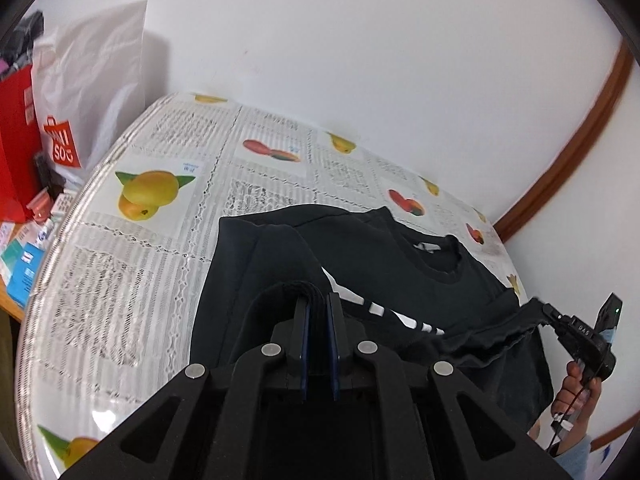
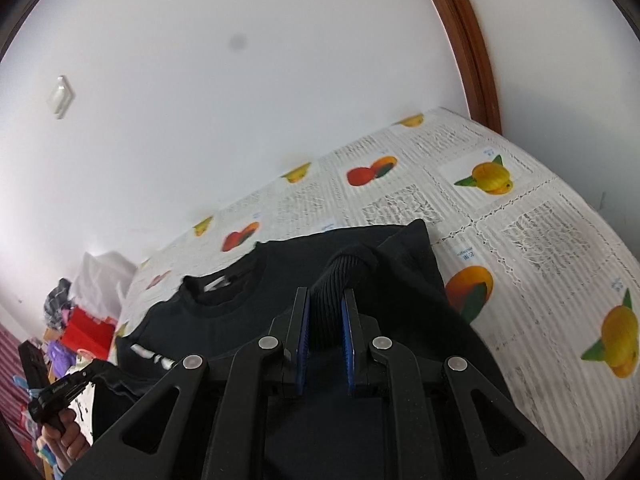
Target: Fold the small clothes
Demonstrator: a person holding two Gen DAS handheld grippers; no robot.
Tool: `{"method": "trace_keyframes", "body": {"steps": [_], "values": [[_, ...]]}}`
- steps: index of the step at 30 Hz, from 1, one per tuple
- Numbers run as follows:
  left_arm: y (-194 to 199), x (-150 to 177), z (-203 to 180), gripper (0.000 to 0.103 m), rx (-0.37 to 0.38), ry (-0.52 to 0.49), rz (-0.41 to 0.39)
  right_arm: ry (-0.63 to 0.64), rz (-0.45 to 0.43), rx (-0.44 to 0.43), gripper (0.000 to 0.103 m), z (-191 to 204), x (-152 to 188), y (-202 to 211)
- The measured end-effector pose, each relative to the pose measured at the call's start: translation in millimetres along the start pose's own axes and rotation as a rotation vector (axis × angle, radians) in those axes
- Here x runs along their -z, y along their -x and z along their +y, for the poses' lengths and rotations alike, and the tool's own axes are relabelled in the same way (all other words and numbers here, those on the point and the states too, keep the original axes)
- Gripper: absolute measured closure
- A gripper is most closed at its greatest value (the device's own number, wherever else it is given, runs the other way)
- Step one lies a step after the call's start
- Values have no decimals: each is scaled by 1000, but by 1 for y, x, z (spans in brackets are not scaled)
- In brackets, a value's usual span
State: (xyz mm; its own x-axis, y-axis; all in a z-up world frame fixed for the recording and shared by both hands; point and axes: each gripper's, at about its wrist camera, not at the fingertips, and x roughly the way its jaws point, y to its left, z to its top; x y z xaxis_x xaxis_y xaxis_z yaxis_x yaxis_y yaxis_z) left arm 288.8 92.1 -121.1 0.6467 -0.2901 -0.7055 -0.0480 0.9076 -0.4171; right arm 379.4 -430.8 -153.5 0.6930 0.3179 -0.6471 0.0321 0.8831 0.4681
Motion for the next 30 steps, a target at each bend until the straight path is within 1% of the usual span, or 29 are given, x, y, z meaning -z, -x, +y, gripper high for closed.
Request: {"method": "trace_keyframes", "body": {"steps": [4, 5, 6, 9, 10, 11, 12, 13, 14, 15, 16, 17, 18, 19, 24, 26, 28, 30], "values": [[-15, -7, 4, 94, -5, 27, 36, -20, 18, 17, 89, -5, -8, -19], [-16, -8, 4, 94, -9, 24, 43, -18, 21, 26, 87, -5, -9, -23], [-16, -10, 3, 94, -8, 21, 44, -13, 23, 36, 83, -4, -11, -26], [-9, -12, 2, 91, 10, 3, 34, 26, 2, 52, 81, 3, -14, -23], [-7, -12, 1, 88, 10, -6, 31, 51, -13, 53, 79, 8, -15, -19], [-4, -12, 0, 87, 5, -17, 27, 71, -28, 54, 70, 11, -16, -14], [-1, -12, -1, 81, -3, -28, 15, 89, -44, 56, 60, 14, -16, -10], [2, -12, -2, 74, -18, -39, -4, 107, -60, 61, 58, 17, -16, -6], [6, -12, -3, 71, -26, -48, -23, 127, -69, 67, 56, 19, -16, -3], [11, -12, -3, 62, -26, -56, -41, 154, -72, 77, 56, 22, -15, -1], [15, -12, -3, 46, -17, -63, -55, 173, -72, 83, 56, 24, -15, 1], [17, -12, -4, 40, -14, -69, -65, 188, -72, 86, 56, 25, -14, 2], [21, -12, -5, 38, -13, -81, -80, 204, -71, 89, 55, 26, -13, 2], [22, -11, -7, 38, -20, -101, -86, 220, -67, 94, 55, 27, -12, 2], [14, -5, -12, 38, -82, -184, -65, 267, -16, 144, 53, 22, -8, -13], [5, -6, -14, 38, -114, -209, -56, 261, 12, 155, 53, 18, -9, -23], [-4, -8, -18, 40, -126, -228, -51, 262, 39, 173, 53, 14, -10, -35], [-15, -11, -24, 40, -154, -255, -37, 274, 56, 194, 53, 13, -11, -47]]}}
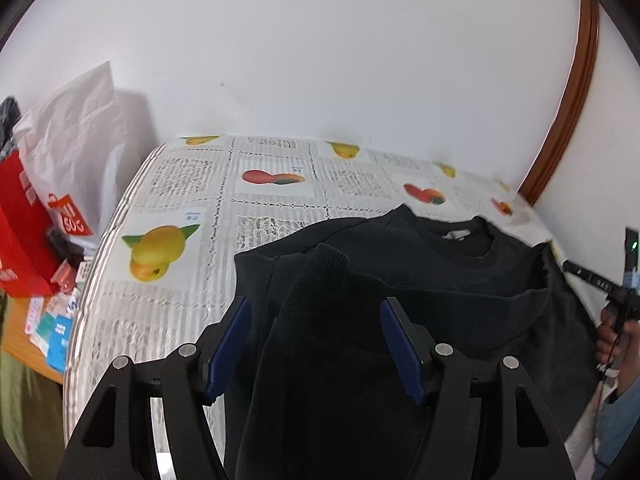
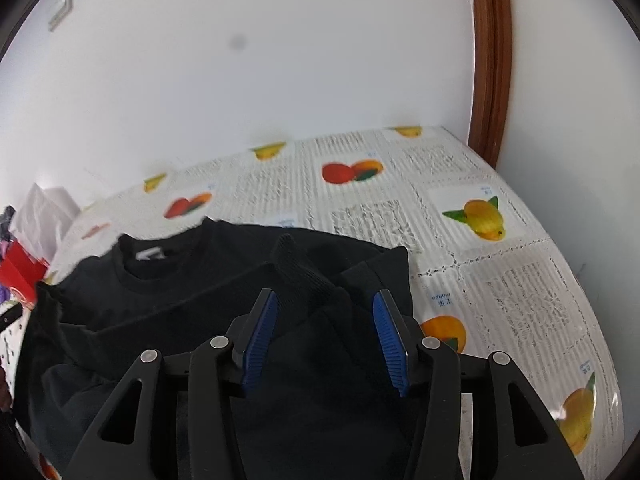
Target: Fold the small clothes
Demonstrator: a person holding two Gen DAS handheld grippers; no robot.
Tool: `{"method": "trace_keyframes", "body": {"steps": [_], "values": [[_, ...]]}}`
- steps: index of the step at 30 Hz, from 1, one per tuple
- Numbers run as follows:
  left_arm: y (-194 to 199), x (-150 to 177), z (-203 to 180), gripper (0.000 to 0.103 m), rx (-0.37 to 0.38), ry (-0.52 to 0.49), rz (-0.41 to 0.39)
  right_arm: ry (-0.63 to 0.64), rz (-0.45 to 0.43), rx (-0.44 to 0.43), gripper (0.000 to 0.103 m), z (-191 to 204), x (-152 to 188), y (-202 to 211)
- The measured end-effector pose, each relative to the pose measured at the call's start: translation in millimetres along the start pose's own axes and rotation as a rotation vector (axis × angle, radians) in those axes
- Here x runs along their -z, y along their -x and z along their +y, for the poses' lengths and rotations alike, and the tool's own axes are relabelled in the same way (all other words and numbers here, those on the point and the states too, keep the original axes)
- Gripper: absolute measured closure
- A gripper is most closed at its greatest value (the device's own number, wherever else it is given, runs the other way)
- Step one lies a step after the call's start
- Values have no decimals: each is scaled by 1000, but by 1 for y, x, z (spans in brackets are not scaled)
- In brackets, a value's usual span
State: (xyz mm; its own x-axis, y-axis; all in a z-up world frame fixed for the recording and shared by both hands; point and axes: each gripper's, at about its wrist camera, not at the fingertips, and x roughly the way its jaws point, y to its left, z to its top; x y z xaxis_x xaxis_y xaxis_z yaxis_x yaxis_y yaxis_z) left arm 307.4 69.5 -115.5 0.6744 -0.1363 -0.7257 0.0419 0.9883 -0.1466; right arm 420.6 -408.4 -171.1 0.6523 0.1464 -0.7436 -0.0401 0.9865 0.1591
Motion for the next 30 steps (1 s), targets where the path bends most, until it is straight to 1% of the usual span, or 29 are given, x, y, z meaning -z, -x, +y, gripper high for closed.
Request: {"method": "trace_keyframes", "body": {"steps": [2, 3, 4, 5, 6, 7, 8, 9, 10, 11, 12, 13, 14, 15, 17, 20, 23, 26, 30], "values": [[-12, -2, -8, 48, -34, -44, 9, 15, 17, 13, 53, 1, -2, -11], [-16, -2, -11, 57, -58, -60, 8, 21, 29, 16, 53, 3, -4, -17], [-22, -2, -14, 66, -98, -75, 10, 26, 40, 13, 53, 4, -5, -21], [-28, -2, -15, 71, -124, -82, 17, 32, 48, 7, 53, 6, -6, -26], [-32, -1, -15, 73, -135, -84, 22, 38, 53, 5, 53, 8, -7, -30], [-35, 0, -14, 78, -142, -79, 19, 47, 60, 7, 54, 11, -8, -36], [-37, 2, -12, 81, -148, -74, 13, 59, 64, 5, 59, 14, -9, -39], [-39, 3, -10, 91, -154, -69, 11, 74, 67, 12, 64, 17, -9, -42], [-41, 4, -7, 92, -158, -60, 16, 99, 64, 32, 66, 21, -9, -44], [-43, 5, -5, 92, -156, -48, 20, 127, 61, 39, 74, 25, -10, -45], [-44, 6, -2, 93, -152, -35, 24, 156, 50, 28, 81, 28, -10, -43], [-45, 6, 0, 93, -150, -23, 28, 154, 20, 21, 83, 25, -12, -38], [-45, 7, 1, 93, -148, -17, 28, 125, -17, 7, 84, 19, -15, -32], [-44, 7, 1, 93, -144, -15, 27, 62, -39, -19, 85, 7, -17, -27], [-45, 9, 0, 93, -149, -22, 30, -5, -25, -28, 85, -4, -17, -33], [-46, 10, -2, 93, -164, -32, 33, -5, 54, -7, 85, -4, -10, -54], [-48, 13, -2, 89, -171, -30, 31, -34, 81, -26, 83, -8, -10, -61], [-50, 13, -2, 89, -172, -30, 32, -26, 86, -9, 82, -6, -8, -62], [-51, 13, -4, 89, -183, -48, 31, 60, 79, 81, 79, 13, -6, -62]]}}
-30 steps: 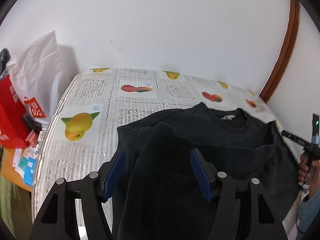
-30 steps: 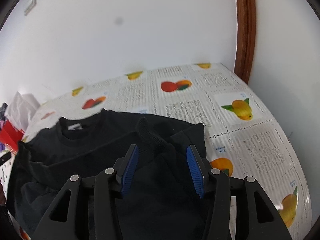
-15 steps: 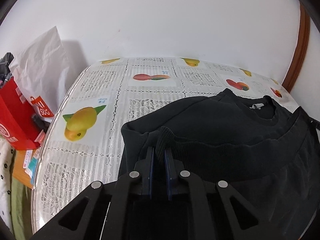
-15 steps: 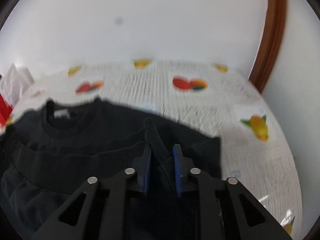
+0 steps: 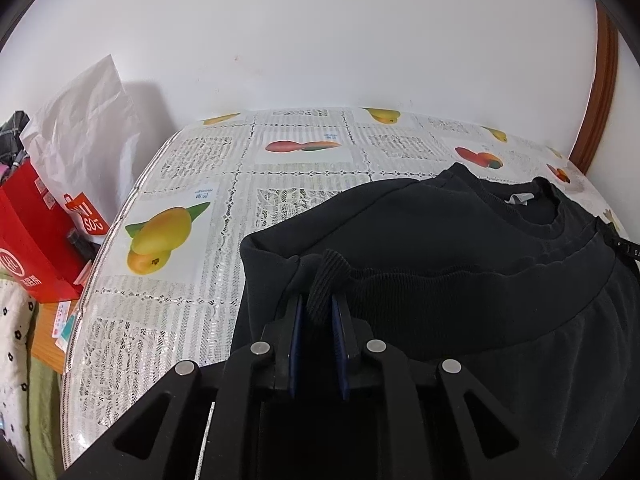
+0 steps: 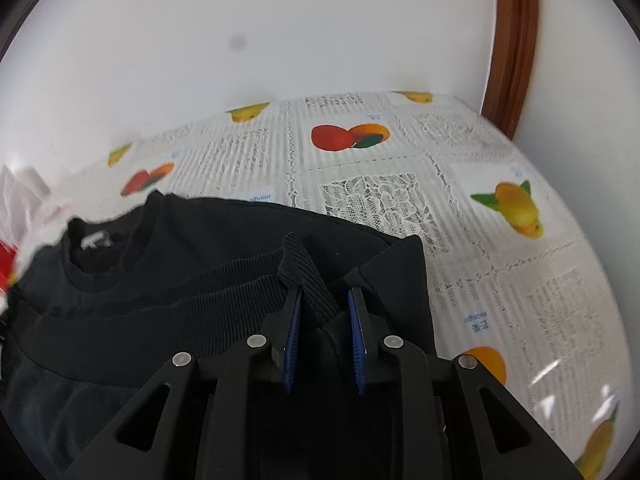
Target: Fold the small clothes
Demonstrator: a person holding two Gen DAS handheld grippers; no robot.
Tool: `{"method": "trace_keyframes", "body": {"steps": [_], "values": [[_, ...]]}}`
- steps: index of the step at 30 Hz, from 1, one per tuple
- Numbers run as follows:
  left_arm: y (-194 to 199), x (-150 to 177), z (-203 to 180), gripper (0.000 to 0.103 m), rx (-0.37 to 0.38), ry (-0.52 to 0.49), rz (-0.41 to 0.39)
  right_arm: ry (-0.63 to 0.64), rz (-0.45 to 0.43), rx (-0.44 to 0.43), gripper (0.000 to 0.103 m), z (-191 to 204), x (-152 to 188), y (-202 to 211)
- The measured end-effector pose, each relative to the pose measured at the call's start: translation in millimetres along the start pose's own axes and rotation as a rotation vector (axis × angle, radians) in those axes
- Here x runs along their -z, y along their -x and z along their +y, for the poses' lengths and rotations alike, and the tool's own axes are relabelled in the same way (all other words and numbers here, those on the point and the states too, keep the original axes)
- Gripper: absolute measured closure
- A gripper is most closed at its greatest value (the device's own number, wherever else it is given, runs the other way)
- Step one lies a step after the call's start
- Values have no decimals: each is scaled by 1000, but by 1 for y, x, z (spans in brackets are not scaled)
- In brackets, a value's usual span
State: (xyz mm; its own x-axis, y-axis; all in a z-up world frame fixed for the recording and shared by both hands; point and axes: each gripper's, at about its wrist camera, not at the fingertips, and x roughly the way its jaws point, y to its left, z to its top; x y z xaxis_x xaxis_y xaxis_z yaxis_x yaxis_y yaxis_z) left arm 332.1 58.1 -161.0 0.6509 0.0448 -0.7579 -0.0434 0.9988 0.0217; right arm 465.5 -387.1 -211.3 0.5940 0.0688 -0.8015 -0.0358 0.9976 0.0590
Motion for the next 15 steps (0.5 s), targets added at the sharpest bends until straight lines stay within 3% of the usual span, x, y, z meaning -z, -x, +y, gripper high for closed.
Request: {"method": "trace_keyframes", "body": {"steps": [5, 10, 15], "values": [[-1, 0, 3, 89, 21, 18, 1, 18, -3, 31, 79, 4, 0, 1], [-1, 1, -5, 88, -20, -15, -2, 47, -8, 79, 79, 14, 0, 2], [-2, 1, -8, 88, -38, -32, -3, 15, -6, 45, 79, 8, 0, 2]]}}
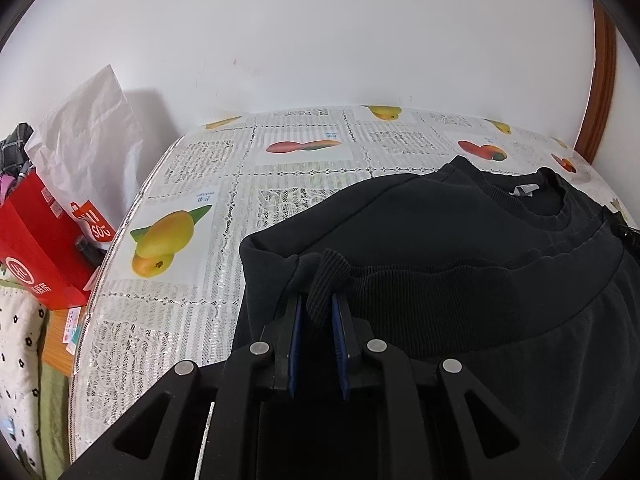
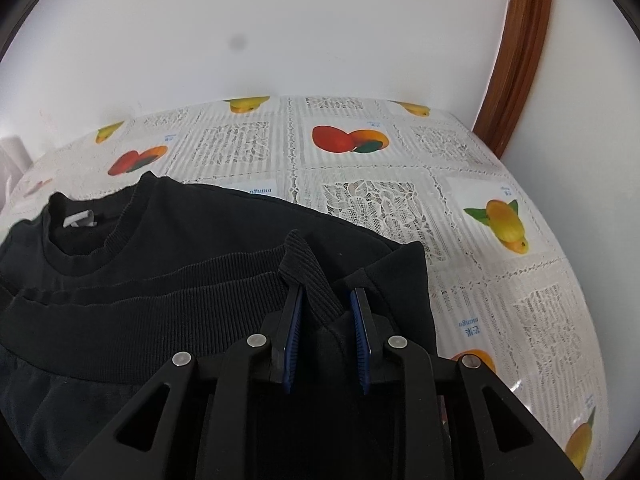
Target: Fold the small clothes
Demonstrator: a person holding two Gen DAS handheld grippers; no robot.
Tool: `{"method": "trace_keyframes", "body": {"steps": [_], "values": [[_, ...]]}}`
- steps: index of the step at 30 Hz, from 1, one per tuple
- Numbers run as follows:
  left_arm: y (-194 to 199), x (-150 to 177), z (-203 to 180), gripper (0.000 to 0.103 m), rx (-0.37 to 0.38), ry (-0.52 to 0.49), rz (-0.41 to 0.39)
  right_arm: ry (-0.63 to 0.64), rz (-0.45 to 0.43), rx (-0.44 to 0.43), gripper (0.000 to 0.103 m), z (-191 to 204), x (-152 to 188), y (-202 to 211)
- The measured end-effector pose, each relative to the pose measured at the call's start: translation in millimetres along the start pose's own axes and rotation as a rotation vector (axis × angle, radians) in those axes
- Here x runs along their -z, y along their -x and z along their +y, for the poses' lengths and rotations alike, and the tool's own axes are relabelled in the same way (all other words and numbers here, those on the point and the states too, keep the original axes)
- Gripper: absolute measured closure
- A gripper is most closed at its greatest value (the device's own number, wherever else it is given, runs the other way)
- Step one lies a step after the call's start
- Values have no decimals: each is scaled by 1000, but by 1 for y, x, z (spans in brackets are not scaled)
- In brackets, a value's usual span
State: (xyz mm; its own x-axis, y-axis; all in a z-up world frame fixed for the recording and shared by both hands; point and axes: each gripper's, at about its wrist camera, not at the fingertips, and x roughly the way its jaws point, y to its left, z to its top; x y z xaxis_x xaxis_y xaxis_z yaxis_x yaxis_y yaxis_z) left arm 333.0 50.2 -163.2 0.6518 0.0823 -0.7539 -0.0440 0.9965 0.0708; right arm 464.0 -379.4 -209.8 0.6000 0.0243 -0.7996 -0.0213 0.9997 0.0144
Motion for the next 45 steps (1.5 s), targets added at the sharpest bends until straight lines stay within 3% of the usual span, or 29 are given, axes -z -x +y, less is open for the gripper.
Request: {"method": "trace_keyframes", "body": {"steps": [8, 11, 13, 16, 19, 22, 27, 33, 37, 45], "values": [[3, 0, 5, 74, 33, 17, 4, -27, 4, -26, 78, -4, -1, 0], [11, 3, 8, 59, 33, 31, 8, -25, 0, -22, 75, -2, -1, 3], [24, 9, 11, 37, 37, 46, -5, -26, 0, -17, 70, -2, 2, 8], [48, 23, 17, 37, 74, 66, -33, -40, -9, -16, 56, -7, 13, 27], [75, 43, 19, 37, 66, 61, -64, -75, -43, -5, 54, -10, 35, 62], [96, 64, 25, 37, 111, 92, -60, -46, -74, 0, 54, 0, 60, 97], [115, 96, 24, 37, 155, 96, -5, 42, -123, -66, 49, 47, 105, 146], [136, 130, 34, 37, 203, 183, 8, 98, -121, -142, 48, 105, 136, 149], [149, 147, 38, 37, 180, 186, -6, 100, -88, -188, 48, 128, 145, 140], [163, 174, 48, 37, 195, 211, 9, 104, -74, -172, 47, 138, 156, 130]]}}
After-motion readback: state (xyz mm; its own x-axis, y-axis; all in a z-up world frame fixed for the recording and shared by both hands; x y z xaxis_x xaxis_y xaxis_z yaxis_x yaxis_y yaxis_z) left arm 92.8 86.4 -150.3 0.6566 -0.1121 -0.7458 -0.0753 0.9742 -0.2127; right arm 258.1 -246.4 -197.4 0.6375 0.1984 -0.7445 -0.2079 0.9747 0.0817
